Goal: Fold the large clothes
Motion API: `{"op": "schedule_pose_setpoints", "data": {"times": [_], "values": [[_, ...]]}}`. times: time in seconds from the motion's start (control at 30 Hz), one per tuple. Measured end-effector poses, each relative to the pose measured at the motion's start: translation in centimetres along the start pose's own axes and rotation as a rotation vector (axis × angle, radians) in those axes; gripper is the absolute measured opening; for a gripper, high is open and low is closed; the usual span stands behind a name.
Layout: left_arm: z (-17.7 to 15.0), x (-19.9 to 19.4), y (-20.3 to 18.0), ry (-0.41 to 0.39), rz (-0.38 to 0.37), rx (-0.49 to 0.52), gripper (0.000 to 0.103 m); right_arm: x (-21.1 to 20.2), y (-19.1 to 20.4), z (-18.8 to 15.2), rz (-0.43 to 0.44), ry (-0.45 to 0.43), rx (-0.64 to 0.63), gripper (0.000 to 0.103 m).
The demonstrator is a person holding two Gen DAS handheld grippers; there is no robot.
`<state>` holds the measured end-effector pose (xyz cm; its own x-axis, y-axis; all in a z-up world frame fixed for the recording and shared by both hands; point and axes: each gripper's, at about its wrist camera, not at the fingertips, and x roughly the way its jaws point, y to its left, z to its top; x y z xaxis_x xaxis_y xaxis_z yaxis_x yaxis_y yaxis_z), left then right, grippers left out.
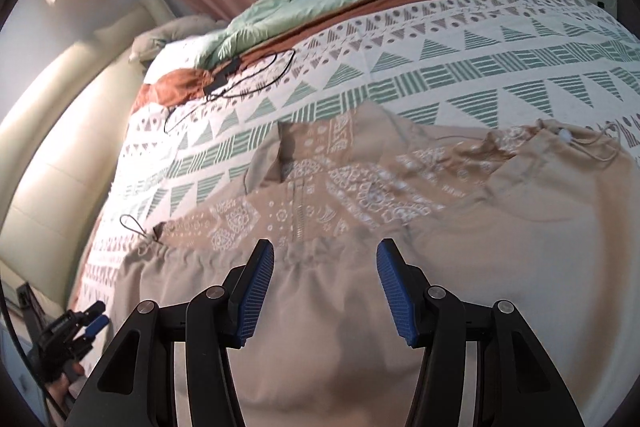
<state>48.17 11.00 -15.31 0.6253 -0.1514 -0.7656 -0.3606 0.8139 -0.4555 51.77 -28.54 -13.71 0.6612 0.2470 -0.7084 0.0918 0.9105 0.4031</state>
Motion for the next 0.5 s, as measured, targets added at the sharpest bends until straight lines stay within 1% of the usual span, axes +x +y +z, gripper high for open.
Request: {"op": "schedule_pose_setpoints", "data": {"times": [0.07,0.17,0.3,0.4,0.43,0.47,0.5], "values": [[0.0,0.1,0.5,0.009,0.0,-0.014,0.04,0.9,1.3,-0.1,-0.01,0.022,-0.034,0.054],[0.2,-0.2,1.3,0.006,0.011,-0.021,0.04,2.9,3.2,-0.5,-0.063,0.062,-0.086,0.054],[0.4,-0.7,2.4,0.001,0.021,-0.048,0.04,5.7,4.5,-1.1,-0.113,0.126,-0.14,0.054],[0.3,-0.6,3.2,0.011,0.031,-0.069,0.04,7.9,4.6,-1.3,-0.181,0.171,-0.169,0.054],[0.3,-0.5,3.5,0.012,0.038,-0.074,0.04,8.6,4.6,-1.4,-0.205,0.187,-0.176,0.052],[0.3,-0.5,3.8,0.016,0.046,-0.078,0.04,9.2,4.5,-1.4,-0.234,0.198,-0.185,0.046],[0.2,-0.4,4.1,0.022,0.051,-0.08,0.04,9.6,4.5,-1.4,-0.251,0.199,-0.198,0.045]]}}
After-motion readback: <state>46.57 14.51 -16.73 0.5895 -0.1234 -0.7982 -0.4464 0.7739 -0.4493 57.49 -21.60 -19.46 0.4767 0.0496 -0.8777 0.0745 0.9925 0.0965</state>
